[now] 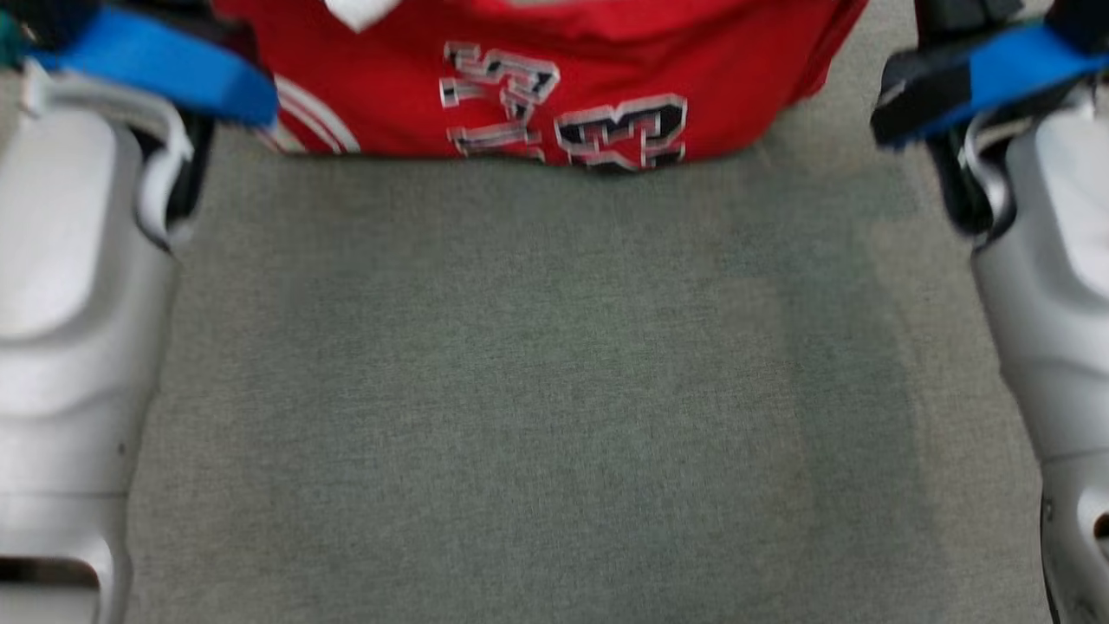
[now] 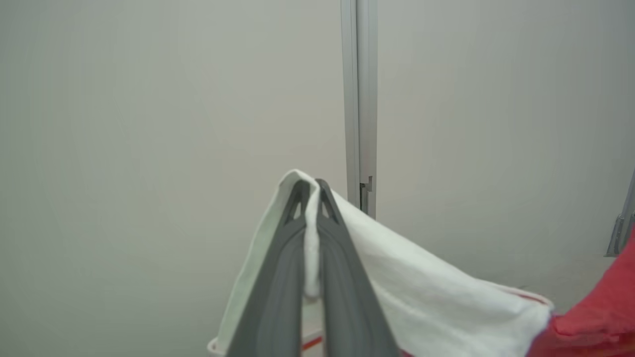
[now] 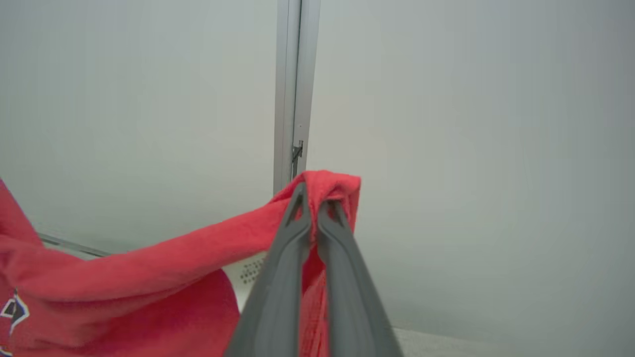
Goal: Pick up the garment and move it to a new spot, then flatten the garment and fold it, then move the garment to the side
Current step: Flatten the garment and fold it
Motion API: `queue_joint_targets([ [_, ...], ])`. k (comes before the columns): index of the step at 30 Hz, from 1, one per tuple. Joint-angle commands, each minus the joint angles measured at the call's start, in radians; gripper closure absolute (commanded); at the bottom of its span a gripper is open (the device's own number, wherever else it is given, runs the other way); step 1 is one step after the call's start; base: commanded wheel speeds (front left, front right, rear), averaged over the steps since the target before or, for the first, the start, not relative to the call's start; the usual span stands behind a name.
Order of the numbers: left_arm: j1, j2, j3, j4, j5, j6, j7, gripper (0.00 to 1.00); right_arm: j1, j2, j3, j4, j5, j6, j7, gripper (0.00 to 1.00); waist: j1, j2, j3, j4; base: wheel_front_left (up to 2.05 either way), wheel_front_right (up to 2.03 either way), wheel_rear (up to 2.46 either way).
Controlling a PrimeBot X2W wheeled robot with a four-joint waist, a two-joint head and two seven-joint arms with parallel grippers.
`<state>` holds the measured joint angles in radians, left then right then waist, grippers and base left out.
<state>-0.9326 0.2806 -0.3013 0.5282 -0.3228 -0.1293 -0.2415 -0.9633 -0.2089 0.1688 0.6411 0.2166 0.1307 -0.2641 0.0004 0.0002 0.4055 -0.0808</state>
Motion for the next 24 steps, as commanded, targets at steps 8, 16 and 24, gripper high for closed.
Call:
queue_joint_targets([
  [8,-0.570,-0.001,-0.086,0.201,-0.064,-0.001,0.016,1.00,-0.543,-0.011,0.013,0.245,0.091,0.000,-0.001,1.00,-0.0004,-0.0002,0.148,0.023,0.00,0.00,0.00],
  [16,-0.896,-0.042,-0.175,0.339,-0.085,-0.001,-0.015,1.00,-0.761,-0.031,-0.005,0.267,0.080,0.000,-0.001,1.00,-0.0004,-0.0002,0.167,0.028,0.00,0.00,0.00],
  [24,-0.910,-0.049,-0.208,0.342,-0.131,-0.001,-0.024,1.00,-0.724,-0.018,0.008,0.268,0.089,0.000,-0.001,1.00,-0.0004,-0.0002,0.162,0.028,0.00,0.00,0.00],
])
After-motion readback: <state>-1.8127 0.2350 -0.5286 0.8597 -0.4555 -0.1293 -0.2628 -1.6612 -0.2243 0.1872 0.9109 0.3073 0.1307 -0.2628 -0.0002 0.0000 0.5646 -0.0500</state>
